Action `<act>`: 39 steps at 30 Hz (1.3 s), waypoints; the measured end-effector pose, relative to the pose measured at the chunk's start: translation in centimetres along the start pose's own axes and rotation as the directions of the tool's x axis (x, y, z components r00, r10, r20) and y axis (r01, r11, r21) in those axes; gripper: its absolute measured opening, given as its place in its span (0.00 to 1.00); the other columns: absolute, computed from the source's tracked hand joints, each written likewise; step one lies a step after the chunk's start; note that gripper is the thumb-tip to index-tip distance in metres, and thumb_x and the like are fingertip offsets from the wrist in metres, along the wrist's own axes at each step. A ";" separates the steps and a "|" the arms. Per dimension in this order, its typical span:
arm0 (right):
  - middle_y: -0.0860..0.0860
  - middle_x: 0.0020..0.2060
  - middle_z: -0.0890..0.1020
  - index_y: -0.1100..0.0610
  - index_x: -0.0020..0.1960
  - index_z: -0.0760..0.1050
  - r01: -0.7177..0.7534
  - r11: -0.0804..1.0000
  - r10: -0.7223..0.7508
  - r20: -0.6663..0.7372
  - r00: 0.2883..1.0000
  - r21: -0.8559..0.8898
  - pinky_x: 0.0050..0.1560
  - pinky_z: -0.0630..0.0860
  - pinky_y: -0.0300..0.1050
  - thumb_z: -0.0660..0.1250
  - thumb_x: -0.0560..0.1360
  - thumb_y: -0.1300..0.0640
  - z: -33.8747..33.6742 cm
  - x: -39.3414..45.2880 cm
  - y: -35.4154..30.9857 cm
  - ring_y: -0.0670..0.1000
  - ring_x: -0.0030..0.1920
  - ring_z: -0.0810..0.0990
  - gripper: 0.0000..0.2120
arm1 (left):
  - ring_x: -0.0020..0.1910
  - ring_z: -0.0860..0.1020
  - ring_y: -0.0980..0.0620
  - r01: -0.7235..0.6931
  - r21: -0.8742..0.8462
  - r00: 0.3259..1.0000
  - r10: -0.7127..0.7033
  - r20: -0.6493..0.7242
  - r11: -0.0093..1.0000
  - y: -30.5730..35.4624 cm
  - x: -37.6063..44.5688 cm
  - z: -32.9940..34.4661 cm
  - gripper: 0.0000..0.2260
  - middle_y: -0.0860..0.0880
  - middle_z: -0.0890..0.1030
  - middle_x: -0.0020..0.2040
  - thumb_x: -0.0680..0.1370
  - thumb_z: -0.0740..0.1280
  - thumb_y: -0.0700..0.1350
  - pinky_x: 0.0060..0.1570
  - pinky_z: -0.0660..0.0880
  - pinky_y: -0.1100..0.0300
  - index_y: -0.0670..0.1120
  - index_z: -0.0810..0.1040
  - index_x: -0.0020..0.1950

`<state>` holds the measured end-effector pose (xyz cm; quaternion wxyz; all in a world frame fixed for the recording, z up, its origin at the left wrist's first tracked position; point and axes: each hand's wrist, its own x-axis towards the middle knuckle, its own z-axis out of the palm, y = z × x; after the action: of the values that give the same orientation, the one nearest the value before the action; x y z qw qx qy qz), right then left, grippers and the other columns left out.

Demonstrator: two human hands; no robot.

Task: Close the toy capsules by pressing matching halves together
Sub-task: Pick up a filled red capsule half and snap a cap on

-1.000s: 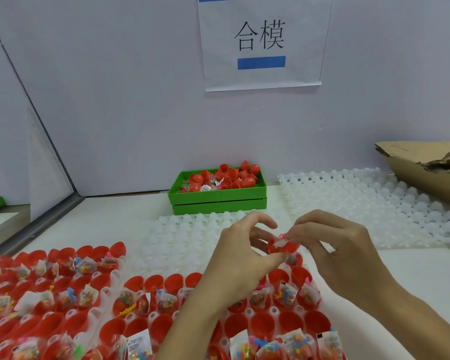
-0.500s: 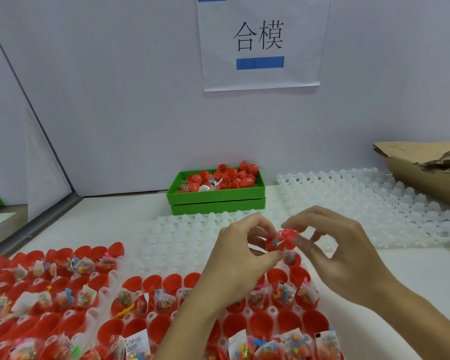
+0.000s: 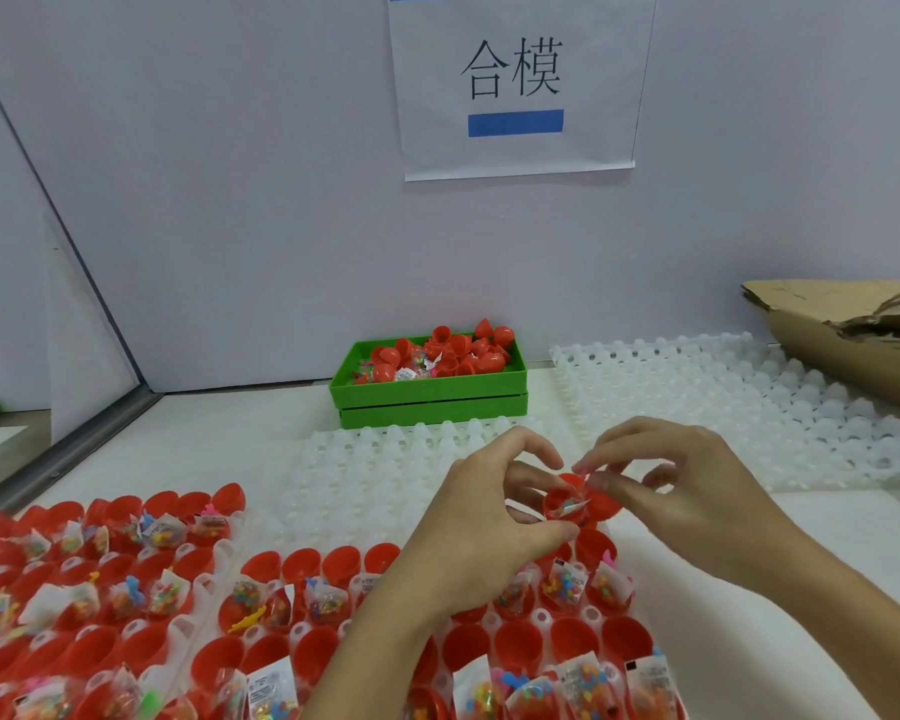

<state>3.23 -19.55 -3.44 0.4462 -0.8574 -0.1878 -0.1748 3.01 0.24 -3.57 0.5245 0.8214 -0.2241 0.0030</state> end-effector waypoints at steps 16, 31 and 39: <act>0.38 0.36 0.84 0.48 0.41 0.85 0.170 0.979 -0.175 -0.036 0.984 -0.112 0.44 0.75 0.37 0.76 0.69 0.64 0.1 -0.4 -1.9 0.42 0.42 0.82 0.11 | 0.41 0.80 0.59 -0.027 0.052 0.999 0.028 -0.020 0.998 0.6 -0.1 0.1 0.18 0.57 0.85 0.47 0.70 0.76 0.43 0.39 0.73 0.64 0.58 0.74 0.53; 0.36 0.40 0.82 0.51 0.48 0.87 0.266 0.940 -0.258 0.063 0.964 -0.212 0.47 0.78 0.35 0.72 0.72 0.69 -0.2 -0.6 -1.9 0.39 0.46 0.81 0.14 | 0.43 0.82 0.55 -0.030 0.028 0.998 0.031 -0.048 0.999 0.3 0.1 0.4 0.12 0.55 0.85 0.45 0.71 0.77 0.42 0.43 0.78 0.64 0.54 0.78 0.49; 0.38 0.46 0.84 0.49 0.55 0.84 0.232 0.968 -0.239 -0.071 0.968 -0.091 0.44 0.78 0.37 0.70 0.74 0.66 -0.3 -0.4 -1.7 0.43 0.47 0.82 0.16 | 0.48 0.83 0.57 -0.059 -0.050 0.995 0.055 -0.083 0.997 0.3 0.3 0.3 0.08 0.55 0.85 0.45 0.73 0.76 0.42 0.45 0.80 0.62 0.50 0.81 0.49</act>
<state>2.03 -19.02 -2.29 0.3940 -0.8387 -0.2626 -0.2689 3.09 -0.17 -3.40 0.5543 0.7998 -0.2259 0.0454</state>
